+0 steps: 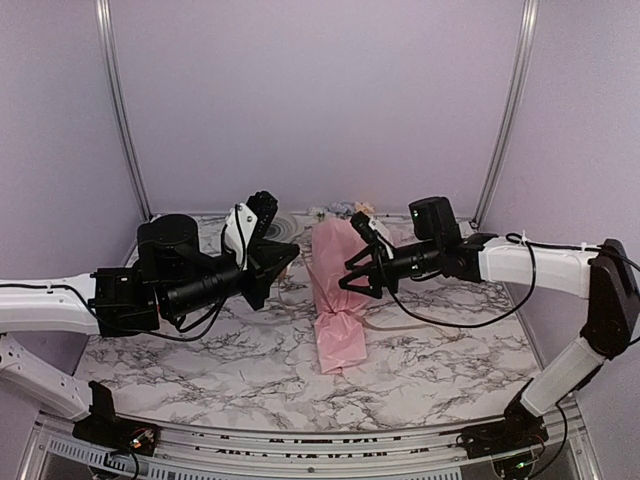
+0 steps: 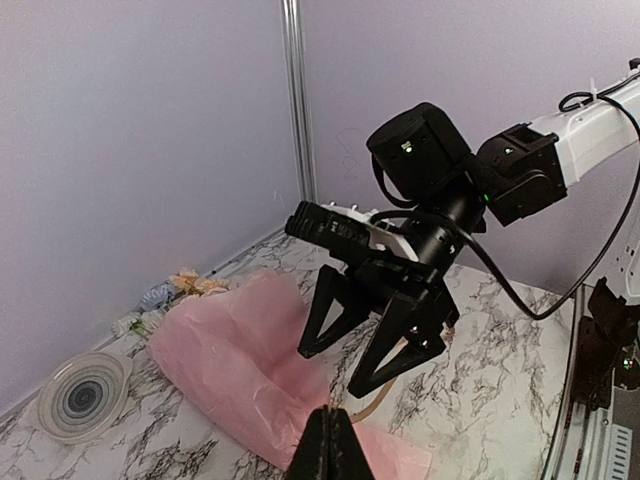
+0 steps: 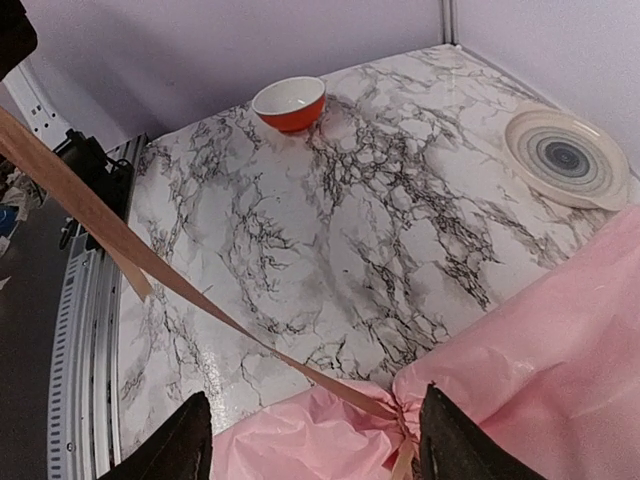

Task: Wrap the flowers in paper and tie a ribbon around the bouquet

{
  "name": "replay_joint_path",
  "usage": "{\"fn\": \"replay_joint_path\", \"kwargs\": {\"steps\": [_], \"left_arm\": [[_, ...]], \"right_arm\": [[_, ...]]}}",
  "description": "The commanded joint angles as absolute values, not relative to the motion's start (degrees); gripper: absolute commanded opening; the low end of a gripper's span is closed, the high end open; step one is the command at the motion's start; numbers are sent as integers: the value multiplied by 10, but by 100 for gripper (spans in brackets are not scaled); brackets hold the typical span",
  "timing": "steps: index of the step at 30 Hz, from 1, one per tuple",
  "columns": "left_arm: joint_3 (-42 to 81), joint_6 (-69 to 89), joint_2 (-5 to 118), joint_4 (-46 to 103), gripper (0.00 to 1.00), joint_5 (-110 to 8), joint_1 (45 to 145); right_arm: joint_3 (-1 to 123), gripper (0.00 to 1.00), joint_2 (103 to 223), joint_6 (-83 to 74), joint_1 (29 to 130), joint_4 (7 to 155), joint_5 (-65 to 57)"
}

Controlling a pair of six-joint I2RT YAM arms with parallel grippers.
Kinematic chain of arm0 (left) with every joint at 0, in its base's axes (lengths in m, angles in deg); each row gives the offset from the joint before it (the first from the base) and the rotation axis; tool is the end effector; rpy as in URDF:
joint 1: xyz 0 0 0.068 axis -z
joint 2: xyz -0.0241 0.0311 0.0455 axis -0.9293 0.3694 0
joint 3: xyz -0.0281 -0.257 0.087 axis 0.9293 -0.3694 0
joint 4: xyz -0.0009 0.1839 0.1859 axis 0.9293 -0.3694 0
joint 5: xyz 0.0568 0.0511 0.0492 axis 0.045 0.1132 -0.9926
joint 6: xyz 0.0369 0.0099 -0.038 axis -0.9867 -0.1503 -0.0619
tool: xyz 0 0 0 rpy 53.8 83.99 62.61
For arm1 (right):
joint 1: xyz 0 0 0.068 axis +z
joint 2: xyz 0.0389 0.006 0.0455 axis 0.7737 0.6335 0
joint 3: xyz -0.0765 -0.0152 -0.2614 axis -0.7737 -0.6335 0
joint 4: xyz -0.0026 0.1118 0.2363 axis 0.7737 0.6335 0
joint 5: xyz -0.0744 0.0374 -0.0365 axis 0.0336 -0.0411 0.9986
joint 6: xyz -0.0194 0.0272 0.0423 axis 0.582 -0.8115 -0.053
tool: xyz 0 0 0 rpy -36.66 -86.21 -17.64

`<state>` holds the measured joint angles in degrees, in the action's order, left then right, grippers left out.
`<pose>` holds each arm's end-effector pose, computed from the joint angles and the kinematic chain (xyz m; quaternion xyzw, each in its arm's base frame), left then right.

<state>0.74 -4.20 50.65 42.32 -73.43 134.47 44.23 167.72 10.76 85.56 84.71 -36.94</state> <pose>0.1249 -0.2616 0.3495 0.3301 0.6293 -0.2919 0.6401 0.2595 0.2090 0.2674 -0.4613 0.6958 0.3987 0.3796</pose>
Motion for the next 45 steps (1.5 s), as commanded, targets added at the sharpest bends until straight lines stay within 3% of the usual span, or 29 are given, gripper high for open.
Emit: {"fn": "replay_joint_path", "kwargs": {"steps": [1,7,11,13,19,22,27,31,32,34,37,41,45], "left_arm": [[-1,-49,497,445,0,-749,1350],[1,-53,503,445,0,-752,1352],[-2,-54,499,445,0,-756,1352],[-5,-53,495,445,0,-759,1352],[-19,-53,487,444,0,-779,1352],[-63,-46,482,444,0,-826,1350],[-157,1,554,437,0,-858,1346],[-143,8,665,466,0,-842,1346],[-133,1,683,468,6,-848,1346],[-112,-3,729,478,42,-862,1345],[-117,-5,736,530,69,-841,1337],[-135,-21,737,646,84,-738,1311],[-87,-37,799,692,84,-779,1298]], "right_arm": [[473,68,1724,164,874,838,-424],[471,69,1774,166,907,778,-402],[489,62,1809,154,908,772,-364],[496,53,1822,151,908,770,-358],[503,13,1826,151,907,777,-355],[496,0,1810,146,900,786,-347],[477,0,1793,101,892,761,-344],[479,0,1797,71,889,769,-327],[479,0,1797,63,889,768,-323],[478,0,1799,46,889,765,-320],[477,0,1802,7,889,758,-310],[473,0,1807,-58,889,746,-302],[464,0,1809,-112,889,729,-292]]}}
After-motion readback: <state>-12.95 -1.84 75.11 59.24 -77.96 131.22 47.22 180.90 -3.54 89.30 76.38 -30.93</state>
